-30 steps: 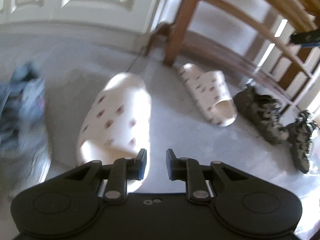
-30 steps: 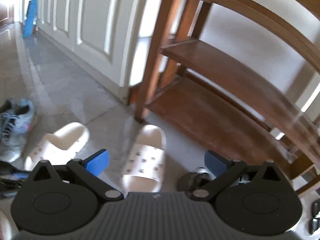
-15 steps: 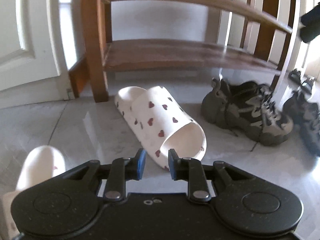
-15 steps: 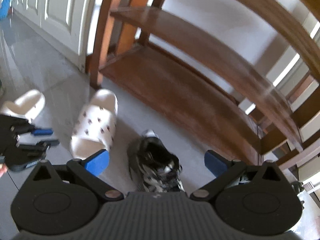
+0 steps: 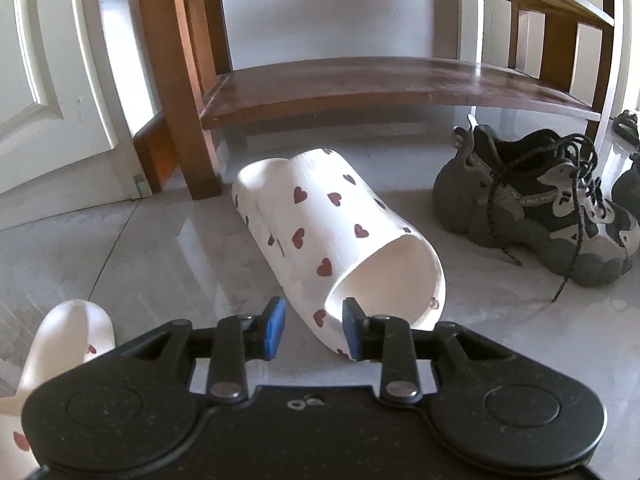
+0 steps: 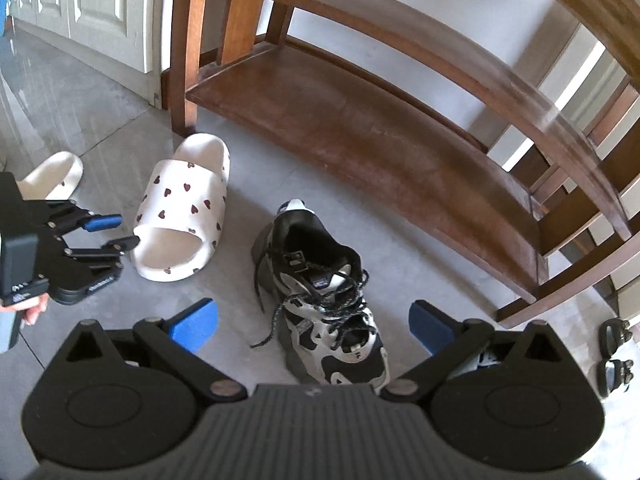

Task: Organize scattered shoes
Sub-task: 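Set the white heart slide beside its mate with the left gripper, release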

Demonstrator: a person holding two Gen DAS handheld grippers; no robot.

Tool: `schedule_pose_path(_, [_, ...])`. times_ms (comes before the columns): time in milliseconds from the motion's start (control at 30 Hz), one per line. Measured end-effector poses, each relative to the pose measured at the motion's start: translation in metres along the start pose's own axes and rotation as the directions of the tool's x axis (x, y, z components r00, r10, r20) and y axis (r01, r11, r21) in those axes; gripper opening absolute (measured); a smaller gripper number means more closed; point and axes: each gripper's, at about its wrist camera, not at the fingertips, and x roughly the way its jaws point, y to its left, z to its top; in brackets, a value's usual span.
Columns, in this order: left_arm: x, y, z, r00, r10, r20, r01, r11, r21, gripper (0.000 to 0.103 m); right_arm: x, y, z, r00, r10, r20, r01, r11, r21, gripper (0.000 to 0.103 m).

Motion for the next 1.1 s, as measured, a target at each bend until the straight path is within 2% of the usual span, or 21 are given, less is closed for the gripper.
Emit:
schedule_pose_path(533, [0.027,-0.014,0.009,0.999,0.045,0.030,-0.047,0.997,0.065,0.037,0.011,0.004,0.004,1.000,0.019,-0.013,-0.018,1.000,0.012,0.102])
schedule_pose_path(767, [0.026,-0.011,0.009,0.998,0.048,0.035,-0.050,0.996,0.073,0.026,0.018,0.003,0.000,0.999,0.027,-0.029,-0.026,0.999,0.029,0.102])
schedule_pose_path(1100, [0.016,-0.006,0.000,0.998,0.044,0.047,-0.048,0.996,0.075,0.022,0.021,-0.003,-0.012,0.999,0.015,-0.038,-0.013,0.998,0.057,0.102])
